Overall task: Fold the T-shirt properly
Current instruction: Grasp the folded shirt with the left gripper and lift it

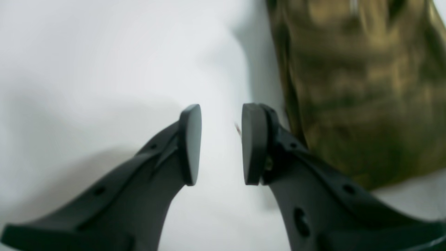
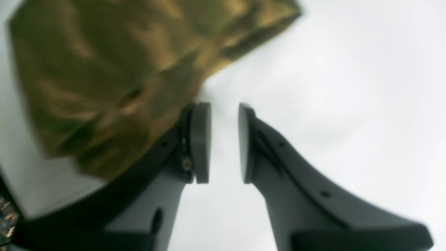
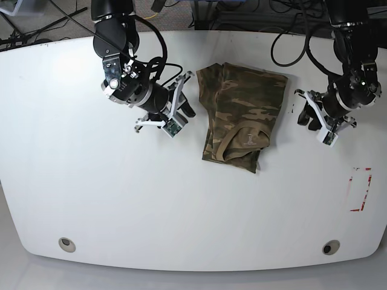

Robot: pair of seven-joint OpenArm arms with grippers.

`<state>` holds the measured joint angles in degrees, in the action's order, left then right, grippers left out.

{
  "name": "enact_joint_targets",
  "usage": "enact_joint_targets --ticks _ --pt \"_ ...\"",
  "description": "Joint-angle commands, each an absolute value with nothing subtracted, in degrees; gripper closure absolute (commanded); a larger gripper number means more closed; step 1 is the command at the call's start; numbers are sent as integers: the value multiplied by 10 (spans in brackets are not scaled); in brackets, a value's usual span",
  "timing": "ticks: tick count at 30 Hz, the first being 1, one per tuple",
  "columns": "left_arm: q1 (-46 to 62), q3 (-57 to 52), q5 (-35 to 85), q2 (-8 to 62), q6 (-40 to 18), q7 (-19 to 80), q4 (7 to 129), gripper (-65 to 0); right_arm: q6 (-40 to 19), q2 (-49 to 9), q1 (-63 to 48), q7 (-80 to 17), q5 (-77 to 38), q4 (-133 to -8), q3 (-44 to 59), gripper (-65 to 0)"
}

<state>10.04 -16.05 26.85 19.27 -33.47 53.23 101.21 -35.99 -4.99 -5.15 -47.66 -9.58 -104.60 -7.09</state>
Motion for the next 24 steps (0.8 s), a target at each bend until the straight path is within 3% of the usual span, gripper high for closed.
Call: enact_joint_targets --ticks 1,10,17,24 --pt "116 -164 277 196 -337 523 1047 -183 -363 -45 -43 -460 -111 -1061 -73 -124" --pt "189 -162 278 116 -337 523 1139 -183 -358 -41 -14 -488 -182 -1043 -73 -124" --pt "157 -155 274 46 -316 520 1142 -186 -358 -52 -1 -487 -189 -1022 -72 -120" --pt "80 -22 196 35 -151 520 1131 -403 -362 -78 -4 -487 -196 -1024 -9 -119"
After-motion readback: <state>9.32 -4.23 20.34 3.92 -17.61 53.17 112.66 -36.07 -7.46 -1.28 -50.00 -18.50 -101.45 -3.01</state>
